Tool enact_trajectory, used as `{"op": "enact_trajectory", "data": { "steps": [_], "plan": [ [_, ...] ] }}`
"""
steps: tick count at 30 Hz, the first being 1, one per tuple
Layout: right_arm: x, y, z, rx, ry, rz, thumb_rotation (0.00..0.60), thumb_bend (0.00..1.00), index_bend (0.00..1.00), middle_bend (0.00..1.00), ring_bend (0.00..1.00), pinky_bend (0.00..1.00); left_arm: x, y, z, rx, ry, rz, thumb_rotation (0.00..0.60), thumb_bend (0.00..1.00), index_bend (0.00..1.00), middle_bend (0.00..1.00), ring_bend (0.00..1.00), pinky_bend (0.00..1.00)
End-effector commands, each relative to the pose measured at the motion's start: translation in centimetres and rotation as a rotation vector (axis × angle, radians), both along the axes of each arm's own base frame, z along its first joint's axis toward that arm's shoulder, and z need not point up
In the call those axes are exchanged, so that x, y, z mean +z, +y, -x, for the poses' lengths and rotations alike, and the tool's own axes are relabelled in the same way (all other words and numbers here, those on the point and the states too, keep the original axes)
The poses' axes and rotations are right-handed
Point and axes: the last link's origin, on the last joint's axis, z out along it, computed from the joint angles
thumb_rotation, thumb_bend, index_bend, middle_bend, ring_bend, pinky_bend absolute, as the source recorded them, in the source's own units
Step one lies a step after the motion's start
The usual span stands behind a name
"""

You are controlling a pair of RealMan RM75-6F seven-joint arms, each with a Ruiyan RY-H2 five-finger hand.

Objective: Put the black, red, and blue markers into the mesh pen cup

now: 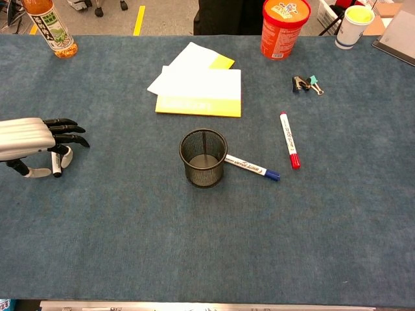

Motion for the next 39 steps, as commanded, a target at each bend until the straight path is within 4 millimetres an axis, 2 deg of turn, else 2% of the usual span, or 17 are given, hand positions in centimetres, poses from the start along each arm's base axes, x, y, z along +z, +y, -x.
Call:
{"op": "enact_trajectory", "data": {
  "steps": [1, 15, 24, 30, 39],
  "plan": [
    [0.0, 0.0, 0.0, 0.0, 0.0, 0.002, 0.6, 0.17, 0.24, 0.16, 0.04, 0.04, -0.2, -0.1, 0.1, 0.018, -0.008, 0.001, 0.6, 0.31, 0.47, 0.14, 0.0, 0.01],
    [0.4, 0.3, 0.0, 0.002, -0.002, 0.018, 0.6, 0.17, 0.24, 0.16, 0.04, 0.04, -1.0, -0.3, 0.0, 0.06, -0.038, 0.021, 0.6, 0.31, 0.55, 0.14, 0.0, 0.01],
    [0.6, 0.3, 0.1, 0.012, -0.013, 0.028, 0.6, 0.17, 0.24, 0.16, 0.04, 0.04, -0.5, -0.4, -0.8, 0.148, -0.118, 0.016, 0.6, 0.31, 0.61, 0.15, 0.0, 0.01],
    [0.4, 0.1, 0.1, 0.025, -0.025, 0.021, 0.6, 0.17, 0.24, 0.16, 0.04, 0.04, 1.4, -0.2, -2.5, 0.225, -0.225, -0.01, 0.6, 0.31, 0.63, 0.18, 0.0, 0.01],
    [-0.3, -0.4, 0.5, 0.038, -0.054, 0.001, 0.6, 0.17, 0.24, 0.16, 0.04, 0.04, 4.4, -0.5, -7.6, 0.368, -0.444, 0.005, 0.6, 0.31, 0.64, 0.23, 0.01, 0.01]
  ]
}}
